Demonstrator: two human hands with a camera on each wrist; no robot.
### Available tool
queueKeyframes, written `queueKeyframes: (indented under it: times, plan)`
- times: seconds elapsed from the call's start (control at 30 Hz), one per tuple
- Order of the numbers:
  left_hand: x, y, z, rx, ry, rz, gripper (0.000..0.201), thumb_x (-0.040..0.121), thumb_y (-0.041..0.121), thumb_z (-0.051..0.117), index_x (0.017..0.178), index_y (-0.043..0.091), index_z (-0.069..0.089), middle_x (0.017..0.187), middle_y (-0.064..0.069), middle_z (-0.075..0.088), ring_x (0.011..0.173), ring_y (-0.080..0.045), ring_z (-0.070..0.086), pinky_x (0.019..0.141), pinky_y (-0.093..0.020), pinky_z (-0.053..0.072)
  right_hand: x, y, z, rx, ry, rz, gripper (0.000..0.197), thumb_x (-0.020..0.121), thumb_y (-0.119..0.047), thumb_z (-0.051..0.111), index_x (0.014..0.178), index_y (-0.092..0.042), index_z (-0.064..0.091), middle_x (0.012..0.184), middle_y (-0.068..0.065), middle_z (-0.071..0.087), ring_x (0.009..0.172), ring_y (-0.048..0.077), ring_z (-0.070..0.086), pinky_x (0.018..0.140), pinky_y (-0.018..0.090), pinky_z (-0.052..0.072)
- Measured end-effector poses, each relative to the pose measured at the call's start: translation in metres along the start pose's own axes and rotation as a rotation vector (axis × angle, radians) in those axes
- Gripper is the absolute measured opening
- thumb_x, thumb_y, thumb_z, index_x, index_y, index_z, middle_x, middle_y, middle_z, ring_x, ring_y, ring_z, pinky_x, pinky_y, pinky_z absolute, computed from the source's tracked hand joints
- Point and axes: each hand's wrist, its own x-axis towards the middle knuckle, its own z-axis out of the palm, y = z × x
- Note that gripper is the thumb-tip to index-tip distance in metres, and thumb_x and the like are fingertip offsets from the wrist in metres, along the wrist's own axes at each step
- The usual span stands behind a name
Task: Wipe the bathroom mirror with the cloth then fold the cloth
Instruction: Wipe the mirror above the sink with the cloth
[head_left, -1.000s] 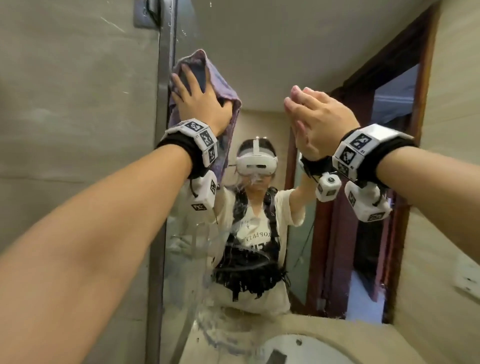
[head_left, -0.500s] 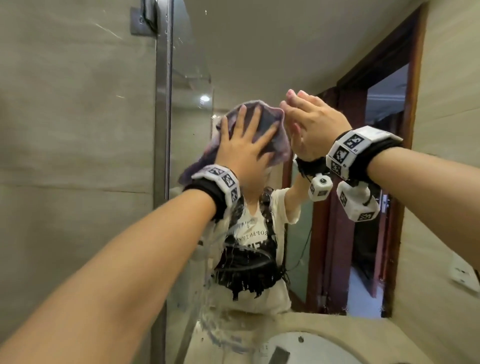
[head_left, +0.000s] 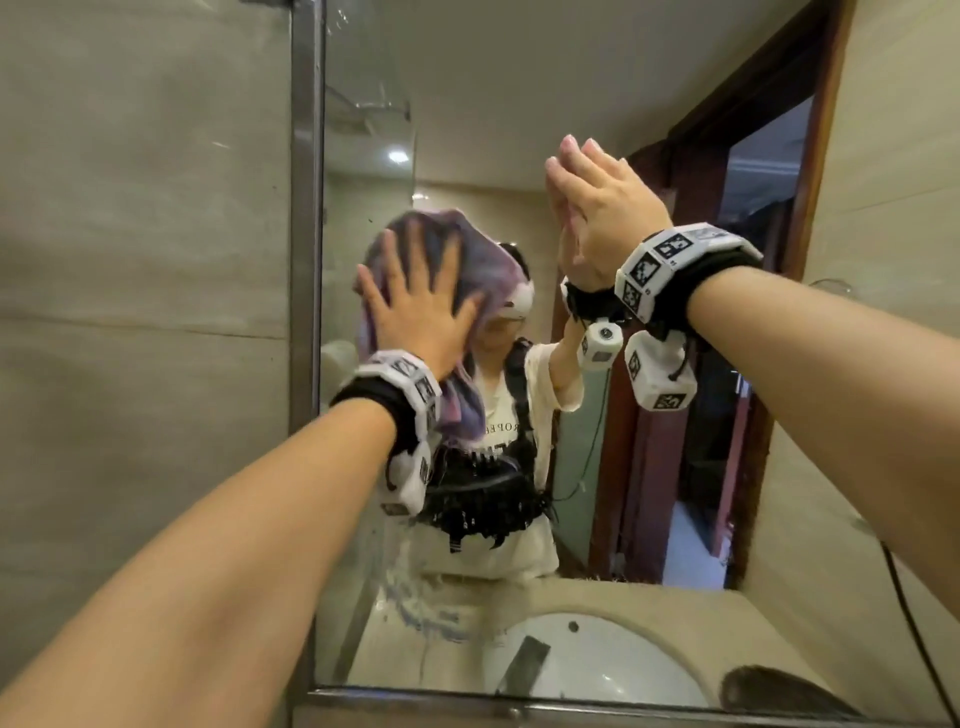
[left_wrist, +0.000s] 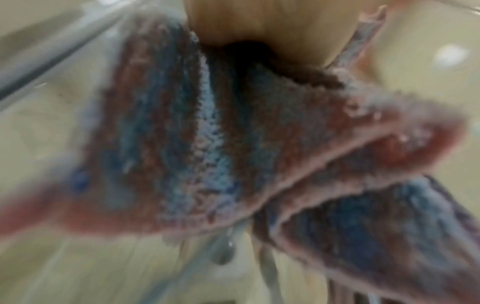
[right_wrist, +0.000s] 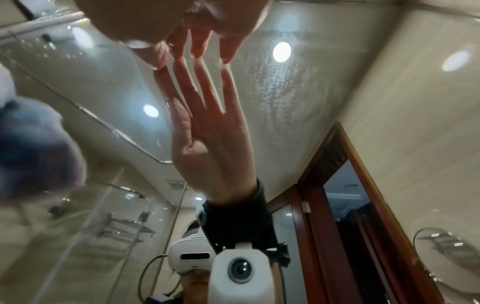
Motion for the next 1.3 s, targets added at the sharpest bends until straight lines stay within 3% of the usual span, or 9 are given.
queueKeyframes:
  times: [0.1,0.27,0.37,0.53,0.7,0.93,1.13,1.2,1.3]
  plan:
    - [0.023,-0.019,-0.014,-0.085,0.044,-0.210,0.071,0.093,0.060,0.017,0.148,0.026,-0.010,0.157,-0.016,-0.008,0.143,-0.039,-0.008,0.113,-0.061,0.001,-0.013,-0.009,0.007,-0.074,0.027,0.028,0.053,0.097,-0.023,0.035,0.147,-0.011,0.024,0.157,0.010,0.011,0.145,0.027,0.010,0.116,0.051,0.011]
    - [0.012,-0.029,-0.004,-0.073,0.100,-0.170,0.079,0.094,0.057,0.027,0.147,0.014,-0.014,0.156,-0.019,-0.009,0.143,-0.038,-0.007,0.117,-0.054,0.000,-0.045,0.001,0.019,-0.140,0.173,0.191,0.062,0.093,-0.041,0.041,0.146,-0.012,0.024,0.155,0.014,0.018,0.143,0.030,0.016,0.114,0.055,0.011]
    - [0.008,-0.026,-0.004,-0.076,0.047,-0.189,0.093,0.088,0.066,0.028,0.146,0.008,-0.018,0.155,-0.020,-0.014,0.143,-0.039,-0.010,0.115,-0.055,-0.003,-0.062,0.015,0.025,-0.195,0.120,0.253,0.060,0.094,-0.042,0.040,0.145,-0.014,0.024,0.151,0.014,0.022,0.139,0.032,0.019,0.113,0.057,0.013]
    - [-0.016,0.020,0.006,0.034,-0.084,0.266,0.079,0.090,0.066,0.018,0.142,0.025,-0.025,0.154,-0.019,-0.019,0.141,-0.040,-0.017,0.109,-0.062,-0.008,-0.067,0.016,0.031,-0.197,0.057,0.269,0.058,0.094,-0.032,0.043,0.146,-0.016,0.021,0.153,0.012,0.020,0.140,0.033,0.017,0.110,0.063,0.018]
    - [-0.061,0.033,0.034,0.062,-0.164,0.369,0.074,0.091,0.061,0.025,0.144,0.034,-0.019,0.154,-0.010,-0.023,0.140,-0.034,-0.023,0.107,-0.060,-0.016,-0.066,0.015,0.032,-0.148,0.081,0.290,0.053,0.096,-0.030,0.035,0.145,-0.018,0.019,0.152,0.012,0.022,0.140,0.032,0.018,0.110,0.064,0.017]
    - [-0.079,0.012,0.034,-0.060,-0.145,0.060,0.078,0.087,0.069,0.020,0.143,0.036,-0.021,0.155,-0.011,-0.021,0.142,-0.034,-0.019,0.106,-0.060,-0.016,-0.094,-0.031,0.048,-0.090,0.049,0.307,0.054,0.097,-0.031,0.038,0.147,-0.017,0.022,0.154,0.012,0.018,0.143,0.033,0.014,0.110,0.064,0.016]
    - [-0.081,0.022,0.030,-0.088,-0.091,-0.255,0.100,0.083,0.073,0.030,0.144,0.013,-0.022,0.155,-0.020,-0.013,0.142,-0.042,-0.010,0.108,-0.067,-0.001,-0.129,-0.021,0.058,-0.110,0.019,0.096,0.048,0.096,-0.020,0.044,0.142,-0.012,0.035,0.148,0.018,0.032,0.137,0.037,0.030,0.106,0.062,0.028]
    - [-0.082,0.043,0.031,-0.076,-0.112,-0.199,0.099,0.083,0.072,0.027,0.141,0.012,-0.027,0.154,-0.022,-0.014,0.141,-0.043,-0.011,0.106,-0.068,-0.001,-0.136,-0.004,0.057,-0.145,0.001,-0.004,0.051,0.092,-0.015,0.049,0.141,-0.010,0.037,0.146,0.019,0.036,0.134,0.038,0.035,0.105,0.059,0.032]
    - [-0.097,0.066,0.043,0.002,-0.138,0.128,0.088,0.085,0.070,0.022,0.139,0.022,-0.030,0.154,-0.021,-0.016,0.141,-0.043,-0.014,0.104,-0.070,-0.006,-0.138,0.008,0.058,-0.162,0.004,-0.073,0.052,0.090,-0.014,0.049,0.140,-0.009,0.037,0.146,0.019,0.037,0.133,0.037,0.037,0.107,0.054,0.031]
